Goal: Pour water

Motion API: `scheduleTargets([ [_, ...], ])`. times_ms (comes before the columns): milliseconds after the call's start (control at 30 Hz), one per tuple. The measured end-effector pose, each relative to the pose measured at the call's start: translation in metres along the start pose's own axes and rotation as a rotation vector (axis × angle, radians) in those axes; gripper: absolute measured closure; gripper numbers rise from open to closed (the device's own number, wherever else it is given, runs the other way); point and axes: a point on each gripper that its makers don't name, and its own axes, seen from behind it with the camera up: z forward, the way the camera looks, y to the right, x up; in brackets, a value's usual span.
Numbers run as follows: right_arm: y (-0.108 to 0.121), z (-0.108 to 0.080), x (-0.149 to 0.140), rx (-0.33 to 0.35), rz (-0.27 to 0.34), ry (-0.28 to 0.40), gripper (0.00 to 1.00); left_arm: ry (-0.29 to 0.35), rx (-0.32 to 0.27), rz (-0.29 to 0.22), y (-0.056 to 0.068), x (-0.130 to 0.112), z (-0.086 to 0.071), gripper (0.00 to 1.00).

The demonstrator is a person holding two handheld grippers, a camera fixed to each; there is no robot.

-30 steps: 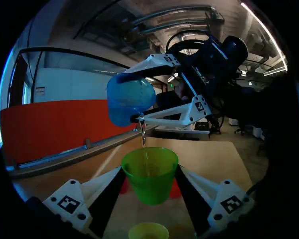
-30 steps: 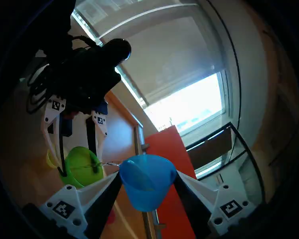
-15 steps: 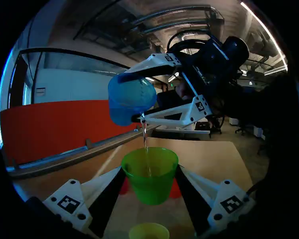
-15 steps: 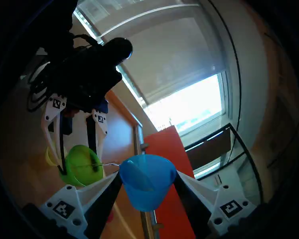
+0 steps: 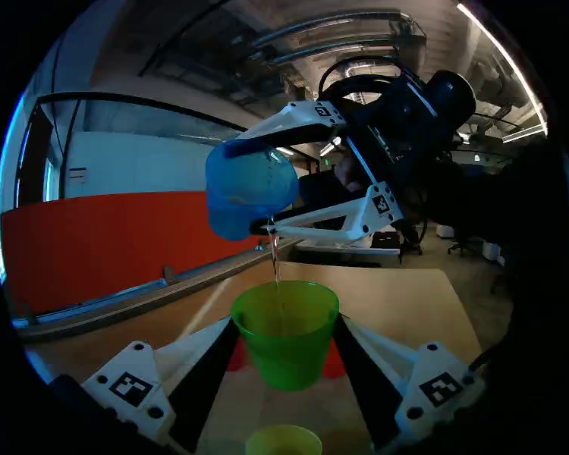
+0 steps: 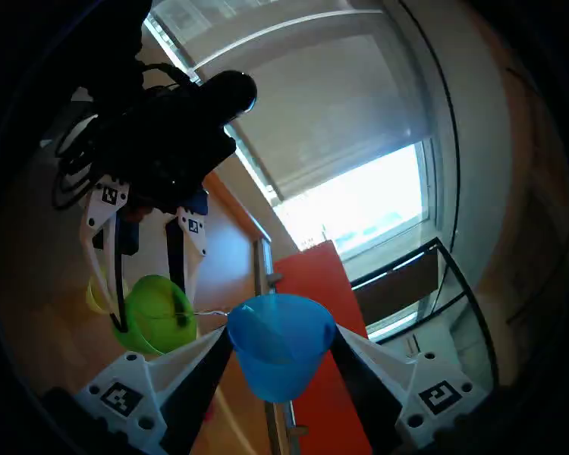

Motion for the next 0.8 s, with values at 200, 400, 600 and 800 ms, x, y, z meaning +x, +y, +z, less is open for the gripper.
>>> scheduleTargets([
  [200, 0.0005, 0.0000, 0.0004, 0.001, -0.013, -0.002, 0.09, 0.000, -0.002, 0.001, 0.0013, 0.0009, 0.0009, 0.14],
  [400, 0.0019, -0.0004, 0.0008, -0.002, -0.016, -0.002, 0.09, 0.001, -0.003, -0.001, 0.0018, 0.0004, 0.0013, 0.14],
  [600, 0.0020, -0.0004, 0.0012, -0.004, -0.026, -0.004, 0.09, 0.000, -0.004, -0.001, 0.0017, 0.0003, 0.0016, 0.14],
  [800, 0.0008, 0.0002, 0.0004, 0.000, -0.029, -0.003, 0.09, 0.002, -0.006, -0.001, 0.0028, 0.0008, 0.0025, 0.14],
])
